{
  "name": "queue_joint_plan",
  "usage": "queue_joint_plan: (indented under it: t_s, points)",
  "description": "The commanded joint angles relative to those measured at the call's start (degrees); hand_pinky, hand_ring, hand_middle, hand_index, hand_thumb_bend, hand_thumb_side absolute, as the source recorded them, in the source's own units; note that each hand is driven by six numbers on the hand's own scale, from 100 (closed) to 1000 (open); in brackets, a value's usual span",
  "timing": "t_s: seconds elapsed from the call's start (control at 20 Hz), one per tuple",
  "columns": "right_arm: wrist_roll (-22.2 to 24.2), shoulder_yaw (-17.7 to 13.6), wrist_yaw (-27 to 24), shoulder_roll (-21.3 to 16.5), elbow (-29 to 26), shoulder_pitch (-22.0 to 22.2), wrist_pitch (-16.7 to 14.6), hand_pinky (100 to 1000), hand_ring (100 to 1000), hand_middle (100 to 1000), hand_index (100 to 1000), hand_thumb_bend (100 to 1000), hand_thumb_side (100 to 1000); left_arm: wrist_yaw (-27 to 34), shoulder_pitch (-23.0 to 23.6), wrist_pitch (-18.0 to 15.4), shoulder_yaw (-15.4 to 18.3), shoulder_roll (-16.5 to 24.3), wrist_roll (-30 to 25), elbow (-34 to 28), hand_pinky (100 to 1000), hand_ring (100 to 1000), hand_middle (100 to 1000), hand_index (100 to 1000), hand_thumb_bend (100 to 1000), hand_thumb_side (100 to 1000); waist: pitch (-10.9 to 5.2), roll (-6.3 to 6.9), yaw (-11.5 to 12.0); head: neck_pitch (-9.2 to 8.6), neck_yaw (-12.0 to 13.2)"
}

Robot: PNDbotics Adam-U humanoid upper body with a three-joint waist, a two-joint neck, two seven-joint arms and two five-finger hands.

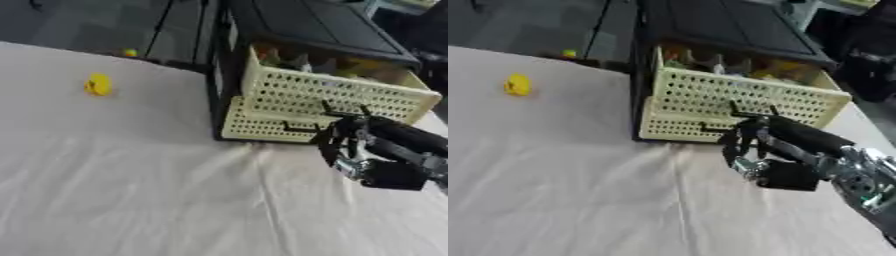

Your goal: Pick up objects from table and place into drawer.

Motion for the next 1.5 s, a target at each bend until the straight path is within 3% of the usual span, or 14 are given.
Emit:
queue_joint_plan:
  t_s: [0.05,0.8,1.05,1.5]
  points:
    - [-1.5,-1.45,0.51,-1.01,-1.37,0.31,-0.44,457,608,648,822,100,1000,-0.45,-0.32,0.04,-0.02,0.07,-0.51,-0.75,602,550,785,822,180,756,-1.08,0.3,-0.11,-1.07,-0.21]
    - [-6.82,-4.44,-1.61,-2.23,-1.42,1.04,-0.8,467,628,663,830,100,1000,-0.28,0.16,1.2,-0.95,-0.62,-3.18,-0.75,618,552,787,826,154,780,-0.84,0.24,-0.68,-1.94,-0.63]
    - [-7.81,-4.77,-1.33,-1.74,-1.02,1.08,-0.3,468,625,660,825,100,1000,-0.29,-0.34,1.15,-1.29,-0.56,-3.93,-0.75,621,553,789,827,147,784,-0.07,-0.19,0.21,-3.23,-1.57]
    - [-10.71,-5.12,-2.7,-1.63,-0.65,0.87,-1.94,472,613,641,811,100,1000,-0.52,-0.66,1.45,-1.63,-0.96,-4.63,-0.75,626,550,790,830,138,792,1.05,-0.53,0.78,-3.66,-1.94]
